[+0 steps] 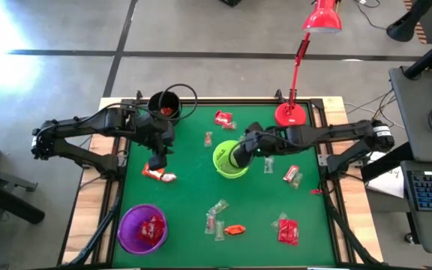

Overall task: Sort candy
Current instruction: Put the blue gummy into the green bucket

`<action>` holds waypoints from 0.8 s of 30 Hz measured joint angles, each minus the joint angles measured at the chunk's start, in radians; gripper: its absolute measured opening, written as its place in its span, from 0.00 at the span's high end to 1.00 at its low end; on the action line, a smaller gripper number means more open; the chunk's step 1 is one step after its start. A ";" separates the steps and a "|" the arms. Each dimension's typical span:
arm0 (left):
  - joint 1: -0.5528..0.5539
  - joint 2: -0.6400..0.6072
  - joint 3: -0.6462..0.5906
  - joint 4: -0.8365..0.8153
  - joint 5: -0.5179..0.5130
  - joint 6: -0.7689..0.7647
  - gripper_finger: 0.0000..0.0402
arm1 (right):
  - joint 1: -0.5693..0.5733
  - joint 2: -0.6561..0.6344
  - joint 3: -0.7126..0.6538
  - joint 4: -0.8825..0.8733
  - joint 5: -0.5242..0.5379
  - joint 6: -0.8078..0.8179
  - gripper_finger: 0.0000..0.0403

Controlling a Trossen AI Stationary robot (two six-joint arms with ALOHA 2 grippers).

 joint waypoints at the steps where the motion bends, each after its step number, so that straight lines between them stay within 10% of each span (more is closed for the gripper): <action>1: 0.000 0.000 0.000 0.000 0.000 0.005 0.74 | -0.009 0.002 -0.001 0.021 -0.002 -0.024 0.97; 12: 0.000 0.000 0.000 0.032 -0.002 0.027 0.74 | -0.030 0.112 0.005 0.150 -0.191 -0.161 0.96; 24: 0.001 0.000 0.000 0.046 -0.002 0.031 0.74 | -0.030 0.222 0.078 0.069 -0.288 -0.201 0.73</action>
